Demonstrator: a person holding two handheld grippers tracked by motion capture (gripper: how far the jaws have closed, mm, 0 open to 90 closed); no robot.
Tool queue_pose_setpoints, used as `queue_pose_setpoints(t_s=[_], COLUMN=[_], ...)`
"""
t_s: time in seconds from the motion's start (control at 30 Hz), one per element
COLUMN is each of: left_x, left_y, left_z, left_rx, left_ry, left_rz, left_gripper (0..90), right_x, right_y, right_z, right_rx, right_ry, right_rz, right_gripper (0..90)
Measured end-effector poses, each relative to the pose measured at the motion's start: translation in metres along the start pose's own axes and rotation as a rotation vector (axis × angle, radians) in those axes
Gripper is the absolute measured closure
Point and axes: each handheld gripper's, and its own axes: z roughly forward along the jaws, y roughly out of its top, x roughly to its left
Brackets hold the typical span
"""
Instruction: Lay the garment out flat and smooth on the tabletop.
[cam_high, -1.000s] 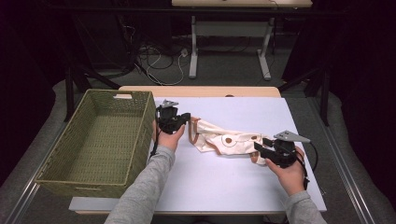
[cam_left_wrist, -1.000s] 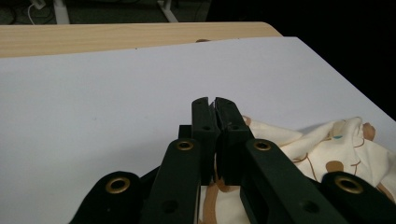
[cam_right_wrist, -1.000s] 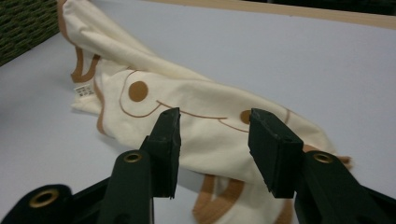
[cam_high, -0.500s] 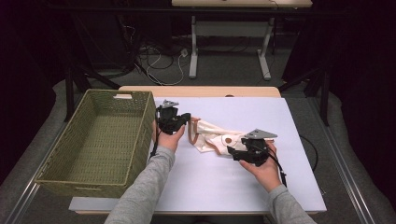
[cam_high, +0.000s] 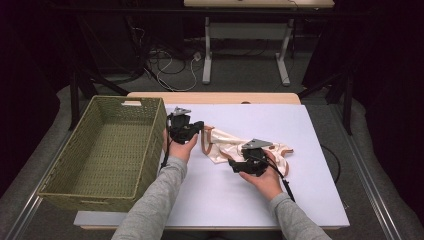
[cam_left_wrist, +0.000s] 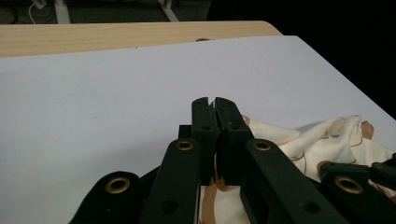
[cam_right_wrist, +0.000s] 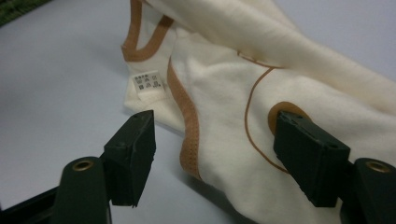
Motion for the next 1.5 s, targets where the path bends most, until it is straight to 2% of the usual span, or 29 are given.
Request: queue_pose_setpoints(t_s=[0.17,0.2,0.33,0.43,0.53,0.63,0.67,0.7,0.73,0.87,1.07,1.17,1.3,1.43,1.5], left_x=[0.001,0.002,0.003,0.004,0.005,0.005,0.006,0.006,0.007,0.009,0.01,0.009,0.008,0.001,-0.002], left_y=[0.0,0.0,-0.001,-0.001,-0.002,-0.002,-0.002,-0.002,-0.003,-0.003,-0.005,-0.007,-0.009,-0.012,-0.015], left_z=[-0.001,-0.001,-0.001,-0.002,-0.003,-0.006,-0.007,-0.008,-0.008,-0.014,-0.024,-0.031,-0.041,-0.051,-0.057], left_rx=[0.0,0.001,0.003,0.004,0.0,-0.003,-0.001,-0.004,-0.003,-0.012,-0.026,-0.026,-0.032,-0.032,-0.026], left_ry=[0.001,0.0,0.002,0.004,0.006,0.013,0.017,0.018,0.021,0.031,0.037,0.039,0.034,0.027,0.024], left_rz=[-0.003,-0.002,-0.007,-0.008,-0.012,-0.021,-0.02,-0.021,-0.024,-0.04,-0.062,-0.059,-0.076,-0.055,-0.041], left_gripper=[88.0,88.0,88.0,88.0,88.0,88.0,88.0,88.0,88.0,88.0,88.0,88.0,88.0,88.0,88.0], right_x=[0.0,0.0,-0.001,-0.002,-0.006,-0.013,-0.014,-0.016,-0.017,-0.022,-0.031,-0.039,-0.051,-0.064,-0.071], right_y=[-0.003,-0.003,-0.004,-0.005,-0.005,-0.006,-0.006,-0.006,-0.007,-0.01,-0.014,-0.017,-0.022,-0.026,-0.028], right_z=[0.011,0.011,0.012,0.01,0.008,0.003,0.002,-0.002,-0.003,-0.015,-0.039,-0.051,-0.067,-0.082,-0.089], right_rx=[0.032,0.037,0.043,0.053,0.053,0.067,0.062,0.082,0.061,0.059,0.021,0.004,-0.012,-0.036,-0.057], right_ry=[-0.037,-0.047,-0.079,-0.107,-0.093,-0.054,-0.044,-0.038,-0.032,-0.027,-0.041,-0.05,-0.069,-0.077,-0.091], right_rz=[-0.028,-0.025,-0.062,-0.08,-0.08,-0.06,-0.047,-0.042,-0.033,-0.024,-0.018,-0.005,0.02,0.073,0.082], right_gripper=[34.0,36.6,49.0,62.1,73.8,79.6,80.8,81.6,82.2,83.6,84.1,84.2,84.2,84.3,84.3])
